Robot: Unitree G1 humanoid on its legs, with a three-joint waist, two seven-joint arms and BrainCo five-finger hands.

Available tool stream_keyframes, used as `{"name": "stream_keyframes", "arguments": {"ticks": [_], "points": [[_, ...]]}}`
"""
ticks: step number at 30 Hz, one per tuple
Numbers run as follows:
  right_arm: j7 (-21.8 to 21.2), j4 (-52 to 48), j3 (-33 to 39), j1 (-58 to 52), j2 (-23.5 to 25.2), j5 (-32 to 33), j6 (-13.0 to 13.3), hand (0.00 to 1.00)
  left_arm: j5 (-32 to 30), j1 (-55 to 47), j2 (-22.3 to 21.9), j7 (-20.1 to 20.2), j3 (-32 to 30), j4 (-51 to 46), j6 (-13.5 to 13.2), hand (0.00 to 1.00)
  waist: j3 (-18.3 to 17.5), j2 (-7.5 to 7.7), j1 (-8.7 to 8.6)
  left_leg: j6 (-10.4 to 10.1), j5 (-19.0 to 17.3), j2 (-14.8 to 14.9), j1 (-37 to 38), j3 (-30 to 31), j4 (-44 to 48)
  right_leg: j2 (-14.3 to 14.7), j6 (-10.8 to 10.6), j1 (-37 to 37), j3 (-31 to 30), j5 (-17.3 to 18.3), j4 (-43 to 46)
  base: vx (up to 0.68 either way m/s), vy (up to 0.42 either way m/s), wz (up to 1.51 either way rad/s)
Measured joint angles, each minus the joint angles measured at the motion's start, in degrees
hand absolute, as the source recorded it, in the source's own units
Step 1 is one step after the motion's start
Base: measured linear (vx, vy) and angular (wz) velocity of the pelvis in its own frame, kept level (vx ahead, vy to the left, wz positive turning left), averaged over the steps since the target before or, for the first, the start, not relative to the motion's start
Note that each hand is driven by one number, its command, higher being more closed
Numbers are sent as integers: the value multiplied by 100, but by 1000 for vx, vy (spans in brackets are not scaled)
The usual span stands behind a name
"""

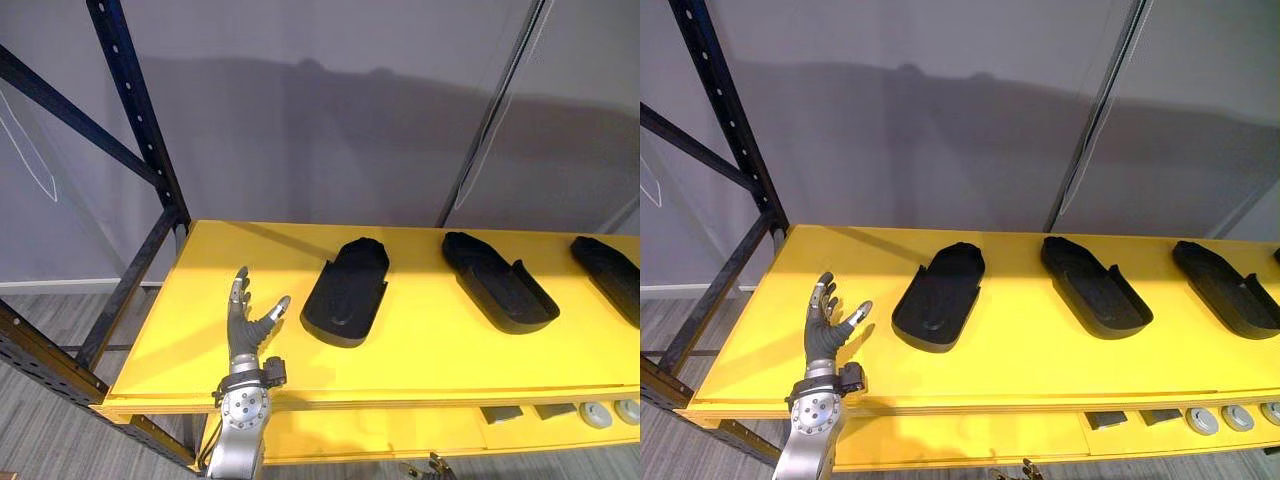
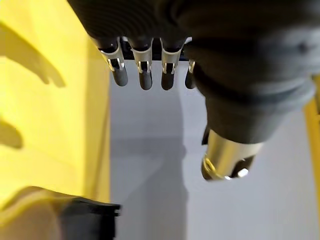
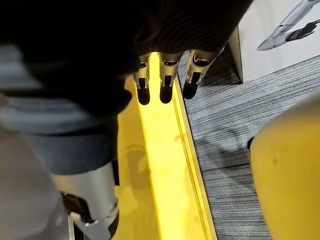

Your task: Walk over and take plastic housings, then place them on the shelf

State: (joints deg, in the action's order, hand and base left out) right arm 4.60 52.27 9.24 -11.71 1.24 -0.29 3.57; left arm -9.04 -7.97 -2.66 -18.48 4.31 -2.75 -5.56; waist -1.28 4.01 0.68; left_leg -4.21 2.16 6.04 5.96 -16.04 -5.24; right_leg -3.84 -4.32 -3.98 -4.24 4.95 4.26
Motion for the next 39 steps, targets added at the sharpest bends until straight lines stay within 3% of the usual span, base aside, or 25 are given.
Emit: {"name": "stream_keyframes", "arguments": {"ticks": [9,22,26,39], "points": [[-14,9,30,39,102,-106,-17,0,109,3,46,283,-68,782,130,0,13,-16,-8,26,22,-84,26,-31,-2,-79,-2,-3,13,0,-113,-31,13,-1],[-33,186,98,119,105,-128,-44,0,105,318,293,513,8,1369,-150,0,-14,-35,-6,27,22,-120,26,17,-4,-108,4,-78,38,-7,-257,-12,-2,1],[-33,364,115,260,84,-133,-59,0,106,410,398,518,27,1503,-209,0,-26,-35,-106,28,22,-129,18,22,-4,-113,9,-80,32,-14,-278,-9,-1,0],[-41,397,137,304,56,-150,-58,0,114,554,636,757,524,1534,-206,0,-34,-24,-169,29,21,-150,-2,19,-3,-125,12,-58,22,-16,-284,0,0,0]]}}
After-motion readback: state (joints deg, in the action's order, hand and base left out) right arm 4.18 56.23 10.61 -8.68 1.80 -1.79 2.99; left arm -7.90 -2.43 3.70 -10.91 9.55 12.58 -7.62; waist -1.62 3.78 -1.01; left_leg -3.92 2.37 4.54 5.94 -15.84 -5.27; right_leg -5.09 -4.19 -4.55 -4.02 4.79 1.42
